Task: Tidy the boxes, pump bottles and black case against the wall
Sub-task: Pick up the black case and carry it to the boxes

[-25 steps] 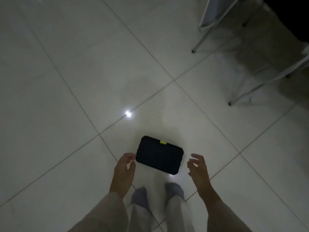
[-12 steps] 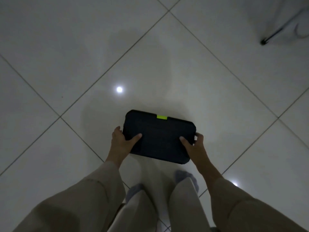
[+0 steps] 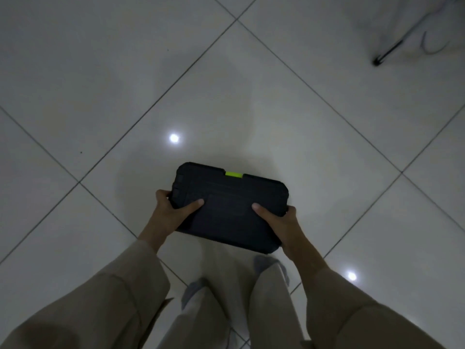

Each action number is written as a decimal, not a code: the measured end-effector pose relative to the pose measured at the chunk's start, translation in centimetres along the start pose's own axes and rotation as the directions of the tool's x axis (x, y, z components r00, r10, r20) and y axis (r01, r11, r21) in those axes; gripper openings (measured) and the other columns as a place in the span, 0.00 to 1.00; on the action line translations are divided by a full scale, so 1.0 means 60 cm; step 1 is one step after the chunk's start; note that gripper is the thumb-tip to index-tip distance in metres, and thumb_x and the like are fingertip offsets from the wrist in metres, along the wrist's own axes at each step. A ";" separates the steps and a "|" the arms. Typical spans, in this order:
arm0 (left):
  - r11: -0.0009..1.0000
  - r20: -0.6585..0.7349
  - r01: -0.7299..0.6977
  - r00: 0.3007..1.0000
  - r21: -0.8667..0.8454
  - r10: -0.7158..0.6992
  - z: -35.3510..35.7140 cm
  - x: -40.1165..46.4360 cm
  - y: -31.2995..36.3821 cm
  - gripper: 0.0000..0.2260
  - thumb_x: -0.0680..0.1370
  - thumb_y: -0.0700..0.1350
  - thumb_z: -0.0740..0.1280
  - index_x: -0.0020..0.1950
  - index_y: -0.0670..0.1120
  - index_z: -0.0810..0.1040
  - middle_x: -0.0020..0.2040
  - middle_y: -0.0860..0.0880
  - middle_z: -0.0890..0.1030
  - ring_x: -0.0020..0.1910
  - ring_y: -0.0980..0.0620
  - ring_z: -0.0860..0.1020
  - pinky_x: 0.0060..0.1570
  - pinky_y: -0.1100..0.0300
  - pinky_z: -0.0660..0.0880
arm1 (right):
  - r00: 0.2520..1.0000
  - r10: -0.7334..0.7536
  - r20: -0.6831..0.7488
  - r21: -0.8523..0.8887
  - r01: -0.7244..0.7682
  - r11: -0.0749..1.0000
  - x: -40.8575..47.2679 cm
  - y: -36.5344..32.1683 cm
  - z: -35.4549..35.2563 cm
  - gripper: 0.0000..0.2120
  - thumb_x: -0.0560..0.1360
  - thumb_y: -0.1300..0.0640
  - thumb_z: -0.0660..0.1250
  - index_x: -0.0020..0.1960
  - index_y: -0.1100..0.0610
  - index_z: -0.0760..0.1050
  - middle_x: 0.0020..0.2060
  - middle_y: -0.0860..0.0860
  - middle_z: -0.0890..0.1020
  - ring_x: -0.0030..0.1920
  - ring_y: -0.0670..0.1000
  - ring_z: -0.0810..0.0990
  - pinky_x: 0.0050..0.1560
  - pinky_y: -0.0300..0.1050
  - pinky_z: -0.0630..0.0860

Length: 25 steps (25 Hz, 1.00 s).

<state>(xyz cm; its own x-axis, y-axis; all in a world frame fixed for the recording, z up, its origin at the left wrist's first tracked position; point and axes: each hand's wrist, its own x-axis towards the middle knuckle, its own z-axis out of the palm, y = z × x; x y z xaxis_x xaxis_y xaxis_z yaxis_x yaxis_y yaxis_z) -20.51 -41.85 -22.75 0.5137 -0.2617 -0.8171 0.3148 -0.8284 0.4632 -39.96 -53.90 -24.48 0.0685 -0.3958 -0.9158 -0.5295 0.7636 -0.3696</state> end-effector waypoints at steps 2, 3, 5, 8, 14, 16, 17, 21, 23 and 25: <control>0.999 -0.004 -0.050 0.999 -0.019 0.050 -0.009 -0.045 0.029 0.26 0.69 0.47 0.73 0.56 0.47 0.58 0.46 0.55 0.70 0.42 0.57 0.73 0.38 0.65 0.72 | 0.999 -0.038 -0.021 0.033 0.039 0.999 -0.044 -0.011 -0.019 0.42 0.60 0.47 0.78 0.67 0.55 0.60 0.60 0.53 0.72 0.58 0.56 0.75 0.59 0.56 0.76; 0.996 -0.006 -0.087 0.996 -0.015 0.087 -0.016 -0.072 0.050 0.26 0.69 0.46 0.73 0.56 0.47 0.59 0.44 0.57 0.69 0.41 0.60 0.72 0.36 0.67 0.71 | 0.997 -0.068 -0.038 0.050 0.070 0.996 -0.077 -0.026 -0.032 0.40 0.61 0.48 0.77 0.66 0.55 0.61 0.59 0.53 0.73 0.57 0.55 0.76 0.58 0.54 0.77; 0.991 0.004 -0.131 0.991 -0.036 0.132 -0.030 -0.133 0.097 0.26 0.69 0.46 0.73 0.57 0.47 0.59 0.44 0.57 0.70 0.41 0.62 0.72 0.35 0.68 0.71 | 0.988 -0.141 -0.065 0.097 0.146 0.984 -0.149 -0.062 -0.058 0.35 0.63 0.49 0.77 0.62 0.53 0.62 0.56 0.51 0.74 0.54 0.53 0.77 0.52 0.49 0.78; 0.977 0.012 -0.202 0.979 -0.074 0.204 -0.055 -0.254 0.185 0.27 0.69 0.47 0.74 0.58 0.49 0.60 0.45 0.57 0.71 0.43 0.62 0.73 0.37 0.67 0.71 | 0.967 -0.235 -0.100 0.196 0.251 0.948 -0.284 -0.128 -0.110 0.31 0.64 0.50 0.76 0.59 0.51 0.62 0.50 0.48 0.75 0.49 0.47 0.77 0.43 0.41 0.77; 0.916 0.053 -0.382 0.919 -0.123 0.390 -0.110 -0.546 0.351 0.26 0.69 0.47 0.73 0.59 0.53 0.60 0.47 0.57 0.73 0.45 0.63 0.73 0.38 0.69 0.70 | 0.915 -0.352 -0.195 0.313 0.398 0.862 -0.592 -0.241 -0.233 0.28 0.65 0.49 0.74 0.61 0.52 0.66 0.51 0.49 0.77 0.47 0.48 0.80 0.35 0.38 0.78; 0.885 0.080 -0.446 0.885 -0.134 0.459 -0.128 -0.640 0.399 0.28 0.67 0.49 0.74 0.59 0.55 0.60 0.50 0.55 0.74 0.48 0.60 0.75 0.42 0.65 0.72 | 0.890 -0.387 -0.242 0.341 0.451 0.825 -0.697 -0.260 -0.270 0.28 0.66 0.49 0.74 0.61 0.52 0.66 0.50 0.49 0.78 0.46 0.48 0.81 0.32 0.36 0.78; 0.868 0.100 -0.476 0.865 -0.142 0.491 -0.135 -0.684 0.422 0.29 0.66 0.50 0.75 0.59 0.56 0.61 0.51 0.53 0.75 0.50 0.58 0.76 0.45 0.63 0.73 | 0.877 -0.399 -0.268 0.356 0.475 0.805 -0.747 -0.266 -0.287 0.28 0.66 0.49 0.73 0.61 0.52 0.66 0.51 0.49 0.78 0.47 0.48 0.81 0.32 0.37 0.78; 0.789 0.195 -0.598 0.764 -0.145 0.615 -0.154 -0.867 0.498 0.33 0.63 0.53 0.76 0.61 0.58 0.61 0.52 0.55 0.76 0.51 0.57 0.77 0.48 0.60 0.75 | 0.813 -0.434 -0.389 0.395 0.572 0.718 -0.938 -0.259 -0.353 0.29 0.67 0.47 0.71 0.64 0.53 0.66 0.53 0.50 0.77 0.47 0.47 0.79 0.35 0.39 0.76; 0.743 0.236 -0.653 0.707 -0.146 0.667 -0.146 -0.946 0.516 0.31 0.66 0.49 0.75 0.62 0.57 0.62 0.51 0.56 0.76 0.50 0.59 0.77 0.45 0.62 0.75 | 0.778 -0.432 -0.456 0.411 0.615 0.673 -1.012 -0.238 -0.386 0.28 0.68 0.46 0.71 0.64 0.53 0.66 0.53 0.50 0.77 0.47 0.46 0.79 0.35 0.39 0.75; 0.706 0.271 -0.695 0.659 -0.140 0.702 -0.130 -1.012 0.520 0.29 0.67 0.47 0.75 0.62 0.57 0.62 0.52 0.56 0.75 0.49 0.60 0.77 0.42 0.65 0.74 | 0.746 -0.430 -0.508 0.412 0.649 0.639 -1.073 -0.210 -0.420 0.28 0.68 0.46 0.71 0.64 0.53 0.67 0.54 0.50 0.78 0.47 0.47 0.79 0.36 0.40 0.75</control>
<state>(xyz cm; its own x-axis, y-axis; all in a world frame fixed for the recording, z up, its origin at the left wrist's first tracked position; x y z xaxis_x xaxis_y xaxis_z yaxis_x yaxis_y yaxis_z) -35.68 -47.94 43.98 0.3432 -0.8881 -0.3058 -0.0230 -0.3335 0.9425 -59.01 -50.91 43.08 -0.1511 -0.8830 -0.4443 0.0545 0.4414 -0.8957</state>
